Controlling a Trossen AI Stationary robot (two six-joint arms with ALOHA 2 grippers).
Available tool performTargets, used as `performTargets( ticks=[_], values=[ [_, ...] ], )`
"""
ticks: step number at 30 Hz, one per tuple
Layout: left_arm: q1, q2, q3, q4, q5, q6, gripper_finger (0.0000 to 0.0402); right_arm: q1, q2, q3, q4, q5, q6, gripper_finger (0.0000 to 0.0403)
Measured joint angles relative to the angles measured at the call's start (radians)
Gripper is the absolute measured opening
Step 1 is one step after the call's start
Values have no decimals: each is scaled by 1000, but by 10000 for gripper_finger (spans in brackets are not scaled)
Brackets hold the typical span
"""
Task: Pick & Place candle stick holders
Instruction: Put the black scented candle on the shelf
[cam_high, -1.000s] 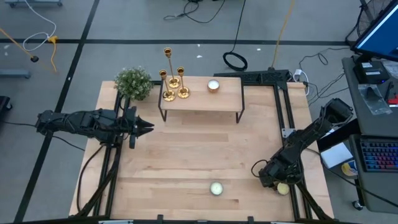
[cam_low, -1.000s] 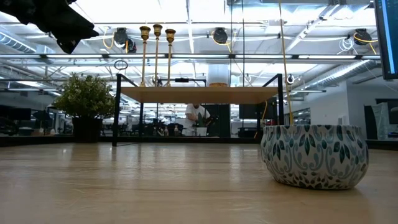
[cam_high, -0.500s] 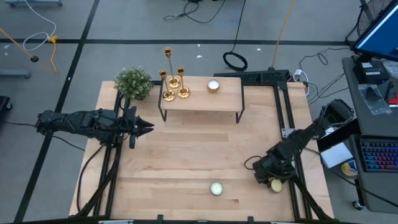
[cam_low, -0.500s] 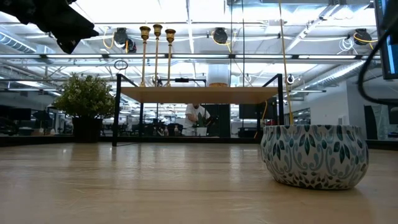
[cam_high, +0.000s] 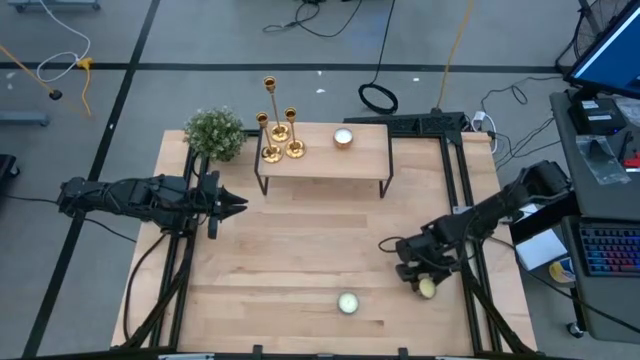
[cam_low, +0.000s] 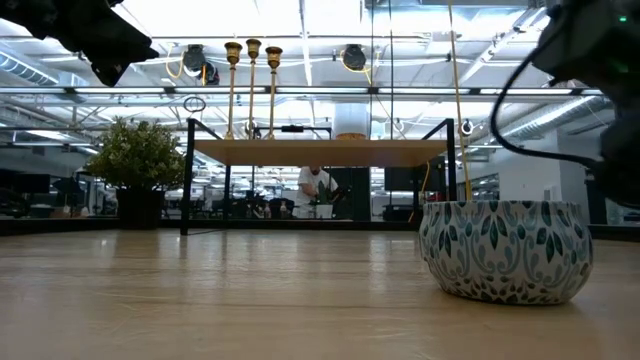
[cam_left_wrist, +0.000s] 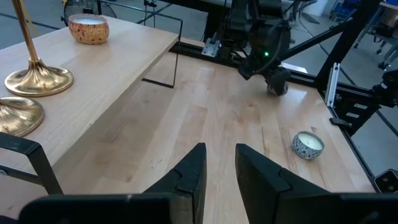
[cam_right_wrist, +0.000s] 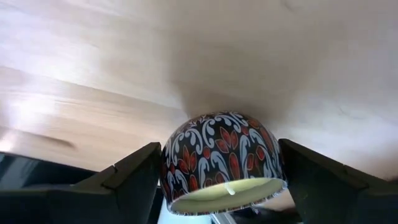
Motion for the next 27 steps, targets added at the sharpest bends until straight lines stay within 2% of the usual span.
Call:
performTargets(
  ticks=[7, 18, 27],
  values=[
    [0, 0, 0, 0, 0, 0, 86, -77, 0, 0, 4, 100, -136, 293],
    [0, 0, 0, 7, 0, 0, 86, -156, -86, 27, -2, 359, -244, 293],
    [0, 0, 0, 8, 0, 0, 86, -195, -101, 77, -105, 433, -358, 293]
  ],
)
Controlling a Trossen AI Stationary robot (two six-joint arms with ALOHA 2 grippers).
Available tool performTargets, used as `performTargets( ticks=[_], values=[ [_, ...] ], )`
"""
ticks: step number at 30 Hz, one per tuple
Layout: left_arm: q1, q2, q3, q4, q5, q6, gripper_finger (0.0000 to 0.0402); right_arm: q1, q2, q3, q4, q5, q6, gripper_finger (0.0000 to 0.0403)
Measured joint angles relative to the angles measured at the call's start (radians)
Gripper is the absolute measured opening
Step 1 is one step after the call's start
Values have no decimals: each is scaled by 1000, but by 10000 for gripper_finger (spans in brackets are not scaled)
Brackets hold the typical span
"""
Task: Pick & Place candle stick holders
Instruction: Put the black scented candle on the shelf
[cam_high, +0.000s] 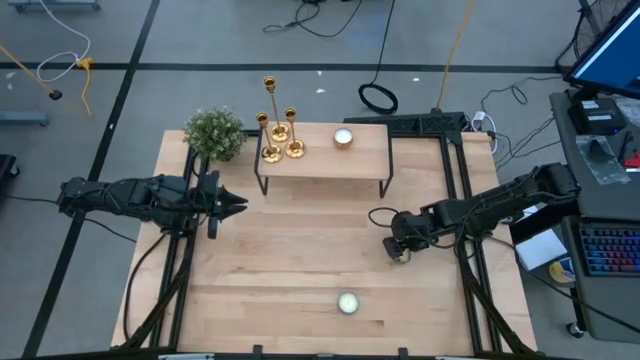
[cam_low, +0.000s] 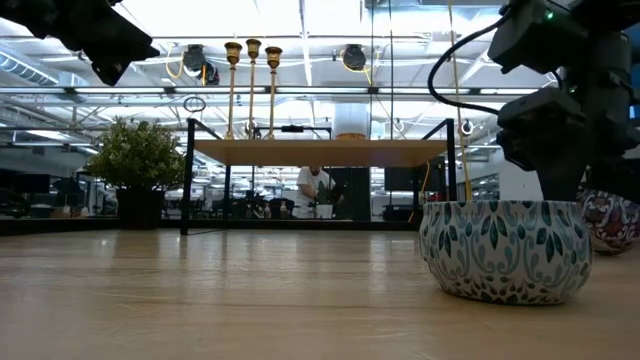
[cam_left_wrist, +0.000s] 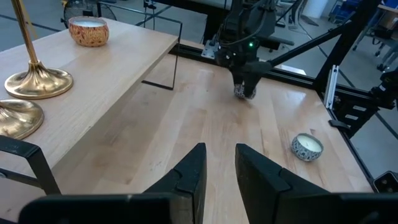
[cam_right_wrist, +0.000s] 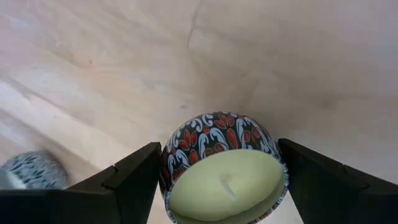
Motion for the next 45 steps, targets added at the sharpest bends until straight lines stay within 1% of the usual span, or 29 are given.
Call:
performTargets(
  ticks=[8, 15, 20, 26, 30, 35, 41, 45],
  values=[
    [0, 0, 0, 5, 0, 0, 86, -1, 2, 60, -121, 92, -76, 293],
    [0, 0, 0, 6, 0, -4, 86, -32, 1, 147, -229, 105, -162, 293],
    [0, 0, 0, 7, 0, -5, 86, -63, 1, 261, -329, 150, -239, 293],
    [0, 0, 0, 6, 1, -5, 86, -106, 0, 444, -439, 196, -334, 293],
    [0, 0, 0, 6, 1, -4, 86, -149, -1, 558, -478, 198, -401, 293],
    [0, 0, 0, 6, 1, -4, 86, -221, 7, 662, -479, 199, -501, 293],
    [0, 0, 0, 8, 1, -4, 86, -317, 82, 772, -485, 197, -691, 293],
    [0, 0, 0, 26, 1, -8, 86, -398, 152, 865, -544, 195, -821, 293]
  ],
)
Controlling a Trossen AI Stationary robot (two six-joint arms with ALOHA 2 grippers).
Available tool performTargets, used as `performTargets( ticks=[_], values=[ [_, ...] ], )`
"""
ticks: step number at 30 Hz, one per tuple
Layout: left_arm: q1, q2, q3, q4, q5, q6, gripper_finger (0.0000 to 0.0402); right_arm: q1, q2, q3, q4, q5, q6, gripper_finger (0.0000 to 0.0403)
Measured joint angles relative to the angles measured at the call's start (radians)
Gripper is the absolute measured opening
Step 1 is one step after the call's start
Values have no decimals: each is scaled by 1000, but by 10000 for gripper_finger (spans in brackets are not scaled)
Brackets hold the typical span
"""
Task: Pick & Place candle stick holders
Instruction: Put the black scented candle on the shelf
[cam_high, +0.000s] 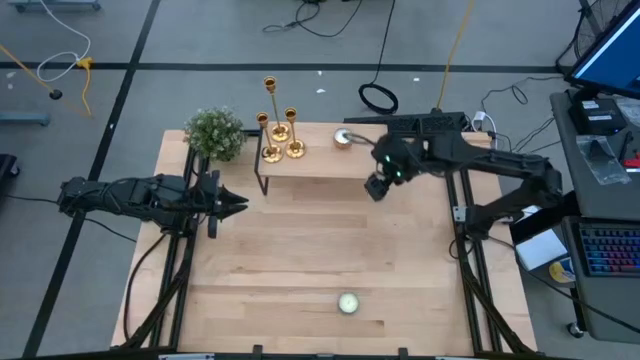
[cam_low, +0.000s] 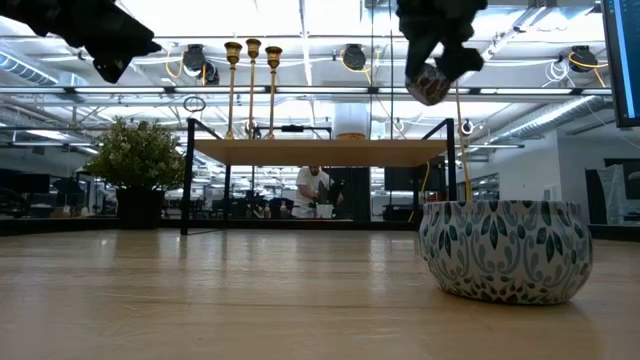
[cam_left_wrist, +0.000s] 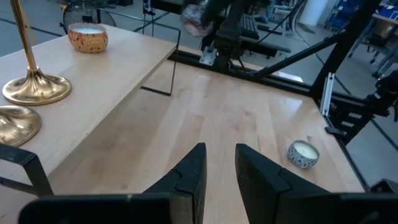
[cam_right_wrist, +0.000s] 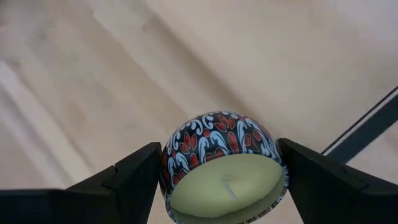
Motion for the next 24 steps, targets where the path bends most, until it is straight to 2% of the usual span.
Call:
performTargets(
  ticks=[6, 11, 24],
  values=[
    [0, 0, 0, 5, 1, -18, 86, -131, 93, 155, -77, 6, -191, 293],
    [0, 0, 0, 4, 1, -26, 86, -217, 193, 277, -129, 53, -361, 293],
    [0, 0, 0, 4, 0, -70, 86, -315, 458, 502, -263, 78, -678, 293]
  ],
)
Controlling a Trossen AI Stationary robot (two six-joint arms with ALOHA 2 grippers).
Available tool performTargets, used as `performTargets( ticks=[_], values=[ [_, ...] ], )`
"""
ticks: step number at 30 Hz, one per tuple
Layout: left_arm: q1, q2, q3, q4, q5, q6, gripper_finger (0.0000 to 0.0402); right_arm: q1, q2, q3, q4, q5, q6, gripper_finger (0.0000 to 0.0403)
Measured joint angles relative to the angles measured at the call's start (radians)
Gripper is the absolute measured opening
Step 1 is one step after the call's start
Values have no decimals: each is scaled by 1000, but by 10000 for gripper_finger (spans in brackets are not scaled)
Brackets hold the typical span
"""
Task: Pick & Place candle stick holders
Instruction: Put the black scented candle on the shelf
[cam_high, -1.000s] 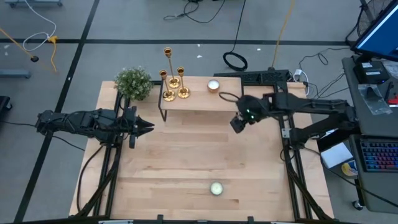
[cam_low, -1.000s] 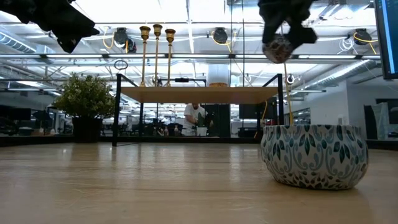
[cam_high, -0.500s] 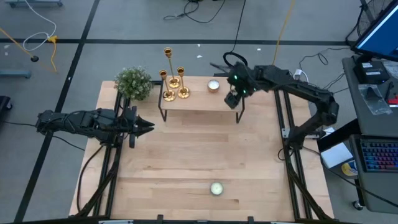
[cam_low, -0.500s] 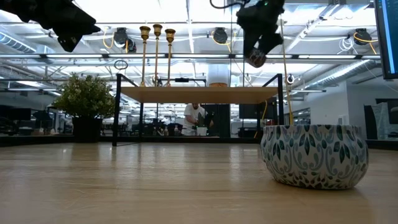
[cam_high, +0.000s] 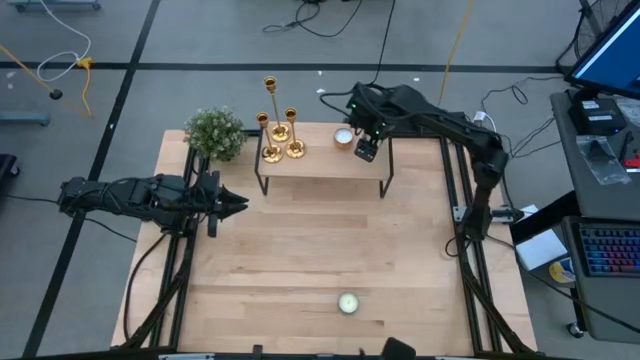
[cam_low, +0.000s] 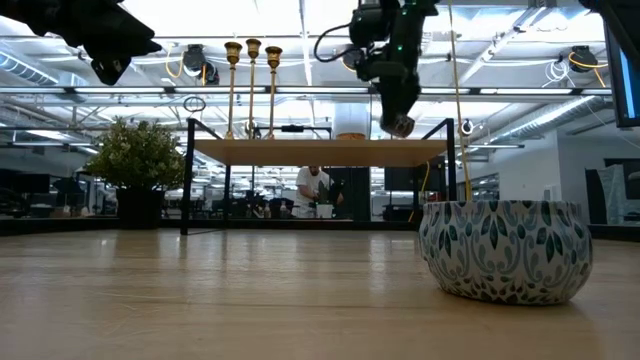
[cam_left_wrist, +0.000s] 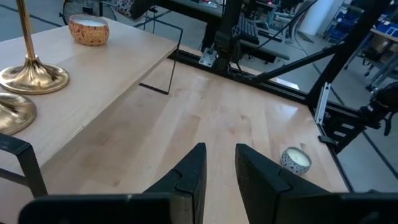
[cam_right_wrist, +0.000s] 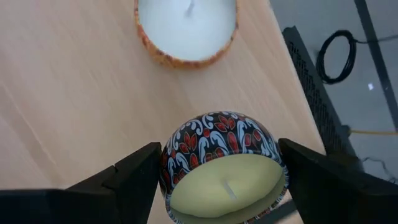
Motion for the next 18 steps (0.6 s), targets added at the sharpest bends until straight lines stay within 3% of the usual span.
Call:
performTargets(
  ticks=[10, 18],
  values=[
    [0, 0, 0, 5, 0, -6, 86, -13, 62, 11, 4, 76, -148, 293],
    [0, 0, 0, 22, -1, 0, 86, -12, 62, 11, 36, 73, -171, 293]
  ],
)
